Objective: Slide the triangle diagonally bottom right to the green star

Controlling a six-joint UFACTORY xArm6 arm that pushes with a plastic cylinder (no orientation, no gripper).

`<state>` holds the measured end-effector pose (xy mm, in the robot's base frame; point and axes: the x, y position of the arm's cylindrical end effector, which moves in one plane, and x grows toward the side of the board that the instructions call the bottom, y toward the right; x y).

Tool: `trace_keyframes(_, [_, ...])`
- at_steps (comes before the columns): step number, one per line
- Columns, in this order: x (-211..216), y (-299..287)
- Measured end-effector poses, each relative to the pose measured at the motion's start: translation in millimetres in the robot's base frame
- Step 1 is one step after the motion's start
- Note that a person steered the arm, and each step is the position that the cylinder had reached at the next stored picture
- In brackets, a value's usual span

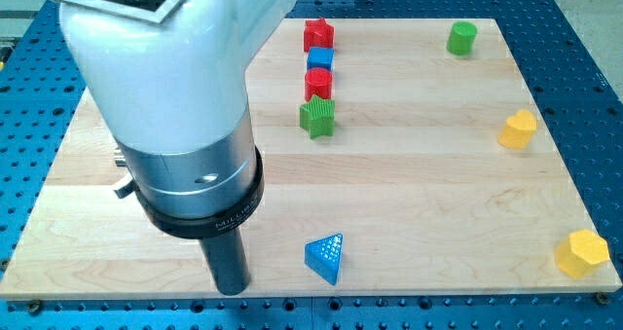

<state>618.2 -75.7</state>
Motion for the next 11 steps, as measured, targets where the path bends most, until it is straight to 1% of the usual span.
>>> trace_keyframes(1, [0.7,11.5])
trace_keyframes(2, [0.5,68.2])
trace_keyframes(3, [0.5,112.7])
trace_keyframes(5, [0.1,136.3])
trace_keyframes(6, [-13.4,135.1])
trace_keyframes(8, [-24.8,98.4])
trace_keyframes(9, [-31.5,96.8])
trace_keyframes(10, [-43.8,117.1])
trace_keyframes(11, [-84.7,125.7])
